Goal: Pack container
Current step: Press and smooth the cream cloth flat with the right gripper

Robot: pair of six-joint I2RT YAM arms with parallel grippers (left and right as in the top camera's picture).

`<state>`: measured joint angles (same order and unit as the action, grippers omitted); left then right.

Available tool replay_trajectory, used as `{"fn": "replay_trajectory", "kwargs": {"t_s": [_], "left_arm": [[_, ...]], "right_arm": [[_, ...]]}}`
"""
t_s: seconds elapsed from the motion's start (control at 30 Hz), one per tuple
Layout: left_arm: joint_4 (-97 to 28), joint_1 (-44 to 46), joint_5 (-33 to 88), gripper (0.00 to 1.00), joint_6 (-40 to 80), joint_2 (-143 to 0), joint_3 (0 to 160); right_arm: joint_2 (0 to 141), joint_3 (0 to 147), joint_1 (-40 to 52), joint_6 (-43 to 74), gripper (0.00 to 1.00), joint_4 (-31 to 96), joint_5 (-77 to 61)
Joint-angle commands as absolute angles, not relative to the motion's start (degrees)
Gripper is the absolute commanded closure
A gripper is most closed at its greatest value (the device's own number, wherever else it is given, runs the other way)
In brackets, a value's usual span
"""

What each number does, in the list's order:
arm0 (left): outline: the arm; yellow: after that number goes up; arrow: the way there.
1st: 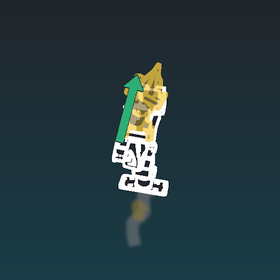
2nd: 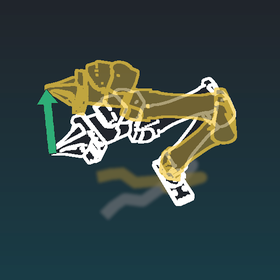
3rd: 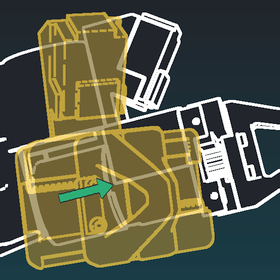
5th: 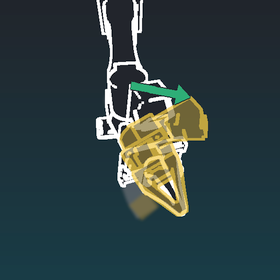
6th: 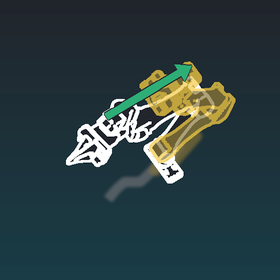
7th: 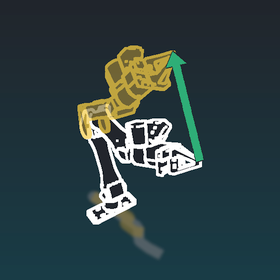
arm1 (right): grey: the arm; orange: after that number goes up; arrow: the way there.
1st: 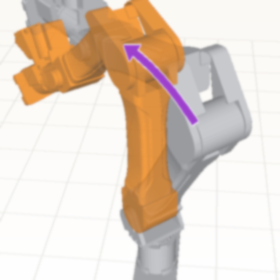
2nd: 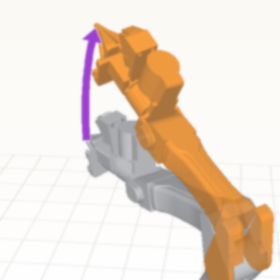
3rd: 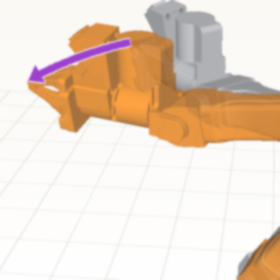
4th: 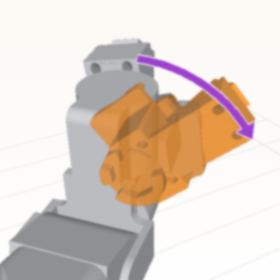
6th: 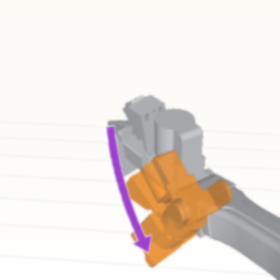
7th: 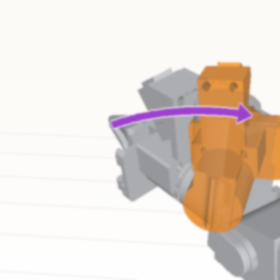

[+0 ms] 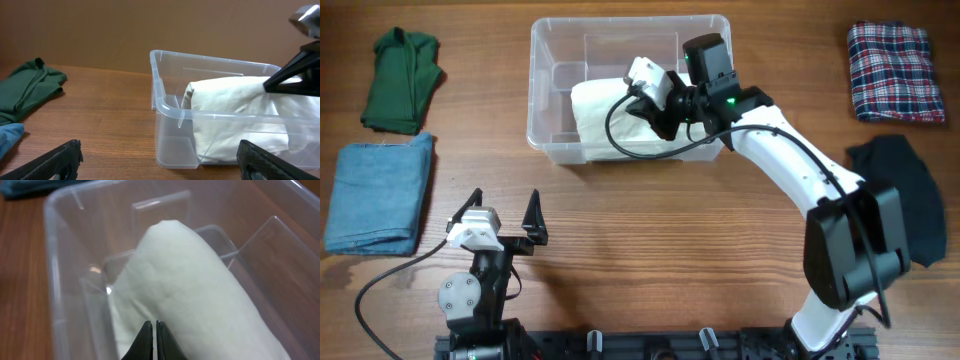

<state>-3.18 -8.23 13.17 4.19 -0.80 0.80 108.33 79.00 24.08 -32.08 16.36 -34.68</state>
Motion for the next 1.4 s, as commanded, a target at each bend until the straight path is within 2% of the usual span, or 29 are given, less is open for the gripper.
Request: {"fn": "replay_trajectory", "kwargs": {"t_s": [0.0,0.57,1.37], "left_arm": [[-3.18,-8.49,12.58,0.00,4.93,-0.38,0.32],[-3.18,-8.49,12.58,0.00,4.93,-0.38,0.32],[-3.18,-8.49,12.58,0.00,4.93,-0.38,0.32]], "right_arm": [[111.09,80.03,24.16,-33.01,0.95,14.26,-31.22],[116.60,80.03,23.75,-32.40,0.96,-2.50,-12.34],[121.56,80.03,20.18,-29.76,0.96,-14.13,-11.33]]}}
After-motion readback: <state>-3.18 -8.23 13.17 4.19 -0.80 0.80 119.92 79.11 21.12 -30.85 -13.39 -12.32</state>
